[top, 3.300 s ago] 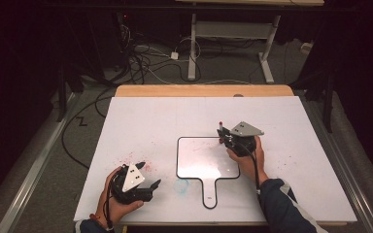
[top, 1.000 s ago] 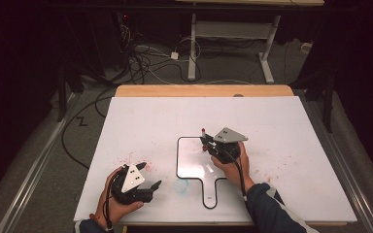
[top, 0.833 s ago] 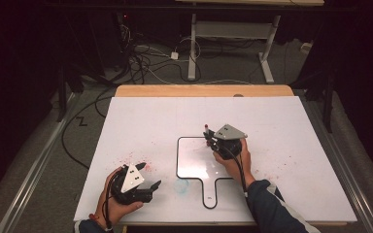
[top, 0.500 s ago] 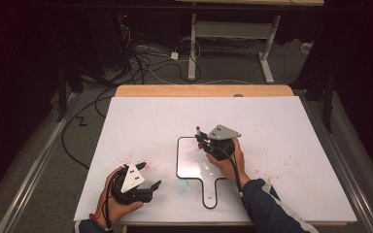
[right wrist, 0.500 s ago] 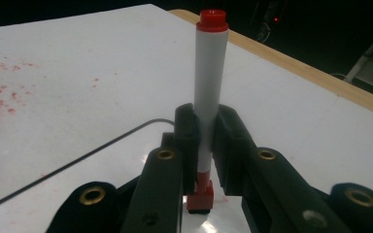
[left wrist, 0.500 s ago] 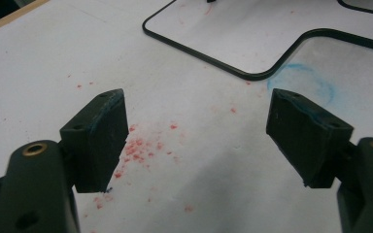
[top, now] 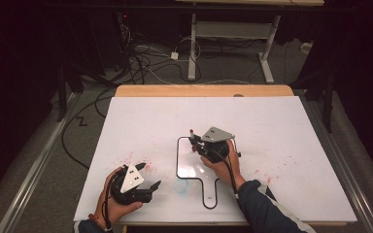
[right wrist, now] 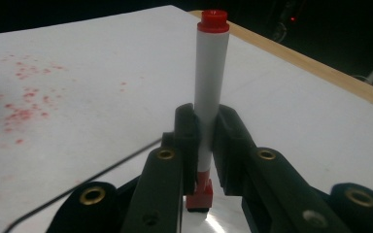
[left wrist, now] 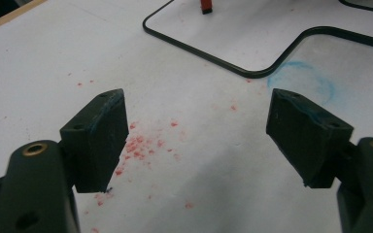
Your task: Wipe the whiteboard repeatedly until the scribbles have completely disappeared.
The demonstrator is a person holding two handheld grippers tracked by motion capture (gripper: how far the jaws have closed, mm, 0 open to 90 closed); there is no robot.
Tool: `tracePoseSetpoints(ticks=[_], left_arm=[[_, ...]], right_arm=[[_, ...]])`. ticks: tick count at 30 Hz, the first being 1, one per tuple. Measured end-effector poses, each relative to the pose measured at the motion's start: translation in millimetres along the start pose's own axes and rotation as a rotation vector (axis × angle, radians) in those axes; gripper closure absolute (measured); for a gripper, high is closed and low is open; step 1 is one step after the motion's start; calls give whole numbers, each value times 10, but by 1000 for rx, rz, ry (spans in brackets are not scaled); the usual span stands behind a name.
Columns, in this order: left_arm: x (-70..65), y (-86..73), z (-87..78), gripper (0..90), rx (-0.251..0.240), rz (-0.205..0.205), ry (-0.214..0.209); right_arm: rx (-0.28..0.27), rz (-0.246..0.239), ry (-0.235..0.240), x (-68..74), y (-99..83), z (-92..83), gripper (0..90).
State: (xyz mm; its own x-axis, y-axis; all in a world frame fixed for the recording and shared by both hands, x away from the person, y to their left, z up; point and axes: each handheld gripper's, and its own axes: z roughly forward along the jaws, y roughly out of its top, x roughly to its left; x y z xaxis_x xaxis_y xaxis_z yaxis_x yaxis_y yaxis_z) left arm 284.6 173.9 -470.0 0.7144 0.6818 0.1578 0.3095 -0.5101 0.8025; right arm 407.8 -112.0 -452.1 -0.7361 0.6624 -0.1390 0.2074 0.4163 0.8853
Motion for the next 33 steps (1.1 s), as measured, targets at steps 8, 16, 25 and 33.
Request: tracePoseSetpoints(ticks=[8, 16, 25, 33], left_arm=[[-9, 8, 5, 221, 1, 4, 0], [-9, 11, 17, 222, 4, 4, -3], [2, 0, 7, 222, -1, -2, -3], [-3, 5, -3, 221, -7, -3, -3]], right_arm=[[21, 17, -98, -284, -88, -132, 820], [14, 18, -117, -330, -86, -96, 820], [31, -45, -119, -276, 7, 59, 819], [20, -12, -16, -135, 17, 18, 819]])
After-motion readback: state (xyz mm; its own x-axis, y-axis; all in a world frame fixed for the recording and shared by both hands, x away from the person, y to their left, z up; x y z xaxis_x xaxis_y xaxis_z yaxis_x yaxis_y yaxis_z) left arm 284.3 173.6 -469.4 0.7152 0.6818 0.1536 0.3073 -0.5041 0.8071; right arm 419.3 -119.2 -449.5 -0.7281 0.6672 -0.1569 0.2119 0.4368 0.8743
